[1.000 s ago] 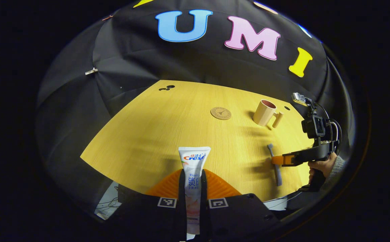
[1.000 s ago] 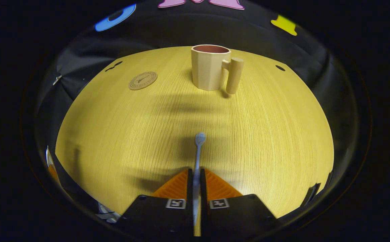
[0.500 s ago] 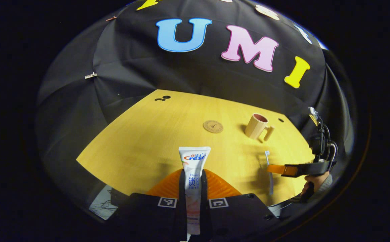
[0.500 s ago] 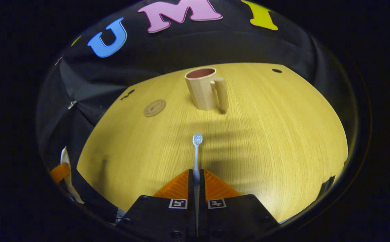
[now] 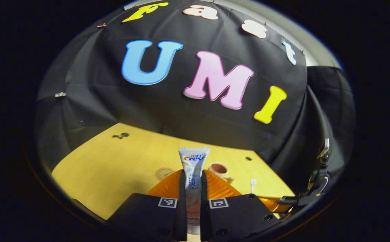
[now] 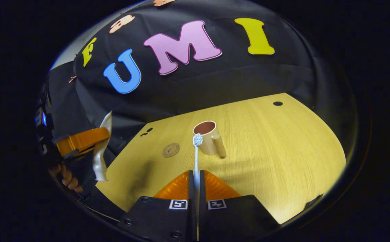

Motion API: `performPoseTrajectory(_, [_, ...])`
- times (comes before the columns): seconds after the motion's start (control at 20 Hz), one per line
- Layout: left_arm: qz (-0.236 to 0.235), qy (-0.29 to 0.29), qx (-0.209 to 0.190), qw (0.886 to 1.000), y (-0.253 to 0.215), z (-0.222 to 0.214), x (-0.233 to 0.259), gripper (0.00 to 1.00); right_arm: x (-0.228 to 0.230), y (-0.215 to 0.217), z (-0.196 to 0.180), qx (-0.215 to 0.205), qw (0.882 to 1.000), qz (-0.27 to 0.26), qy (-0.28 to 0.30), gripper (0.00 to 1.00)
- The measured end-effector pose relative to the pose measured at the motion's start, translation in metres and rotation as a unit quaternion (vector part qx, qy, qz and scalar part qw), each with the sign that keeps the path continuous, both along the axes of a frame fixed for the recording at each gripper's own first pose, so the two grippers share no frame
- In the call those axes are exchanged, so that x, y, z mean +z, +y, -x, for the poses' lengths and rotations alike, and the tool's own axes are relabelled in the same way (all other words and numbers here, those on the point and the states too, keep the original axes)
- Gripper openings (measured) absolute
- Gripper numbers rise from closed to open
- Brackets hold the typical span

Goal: Put the toothbrush and toothpaste on the desktop into the cup, then pick up the cup and place it on the coaster on the desktop.

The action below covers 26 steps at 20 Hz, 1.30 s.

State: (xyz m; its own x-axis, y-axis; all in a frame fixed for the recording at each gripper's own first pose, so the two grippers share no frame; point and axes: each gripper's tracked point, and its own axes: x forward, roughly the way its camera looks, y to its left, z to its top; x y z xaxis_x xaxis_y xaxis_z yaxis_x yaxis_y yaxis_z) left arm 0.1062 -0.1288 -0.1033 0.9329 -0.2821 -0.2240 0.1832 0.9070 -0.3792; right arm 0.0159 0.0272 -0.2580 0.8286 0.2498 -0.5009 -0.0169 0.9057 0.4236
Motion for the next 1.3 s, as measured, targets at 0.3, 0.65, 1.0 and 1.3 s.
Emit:
performPoseTrajectory(0.3, [0.058, -0.099, -0.019, 0.993, -0.066, -0.073, 0.053, 0.20, 0.024, -0.037, -0.011, -0.002, 0.999, -0.014, -0.046, 0.07])
performPoseTrajectory(0.65, [0.085, -0.151, 0.003, 0.985, -0.098, -0.143, 0.039, 0.20, 0.015, -0.078, -0.021, 0.008, 0.997, -0.015, -0.070, 0.07])
performPoseTrajectory(1.0, [0.073, -0.156, 0.030, 0.985, -0.117, -0.195, -0.024, 0.20, 0.000, -0.096, -0.035, 0.016, 0.996, -0.018, -0.091, 0.07])
performPoseTrajectory(1.3, [0.024, -0.136, 0.027, 0.990, -0.133, -0.213, -0.088, 0.20, -0.014, -0.107, -0.055, 0.014, 0.994, -0.021, -0.103, 0.07])
